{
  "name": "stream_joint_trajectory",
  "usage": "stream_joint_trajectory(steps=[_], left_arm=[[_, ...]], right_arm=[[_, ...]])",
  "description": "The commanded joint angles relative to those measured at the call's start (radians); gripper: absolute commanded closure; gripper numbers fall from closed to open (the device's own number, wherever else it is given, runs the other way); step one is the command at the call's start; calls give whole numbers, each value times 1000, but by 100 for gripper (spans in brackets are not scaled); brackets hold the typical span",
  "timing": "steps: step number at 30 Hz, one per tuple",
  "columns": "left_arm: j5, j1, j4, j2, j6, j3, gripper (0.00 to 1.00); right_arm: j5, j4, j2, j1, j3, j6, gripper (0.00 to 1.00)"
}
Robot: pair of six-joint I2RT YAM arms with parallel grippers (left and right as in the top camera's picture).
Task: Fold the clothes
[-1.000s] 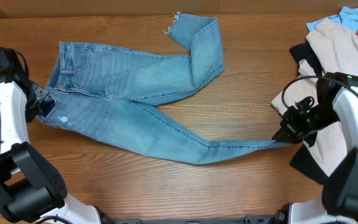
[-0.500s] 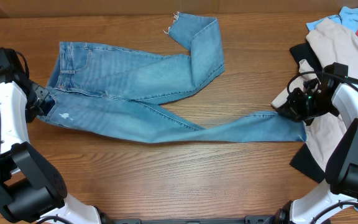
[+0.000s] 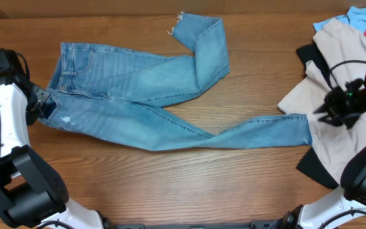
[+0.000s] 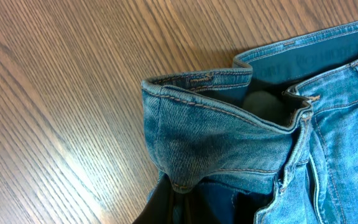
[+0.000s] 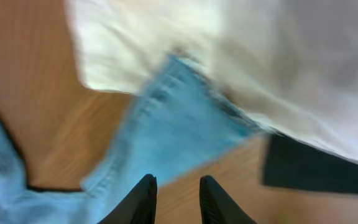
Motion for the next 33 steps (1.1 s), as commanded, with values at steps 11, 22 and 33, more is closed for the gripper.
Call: stream_joint_trajectory(steps=[11, 22, 33], left_arm=[[-6, -2, 2, -30, 19, 3, 95], [-6, -2, 1, -30, 19, 3, 95], [-7, -2, 1, -30, 20, 3, 95]], right_arm=[[89, 241, -18, -13, -318, -23, 75], [69, 451, -18, 2, -447, 8, 70], [14, 114, -60, 14, -188, -4, 96]])
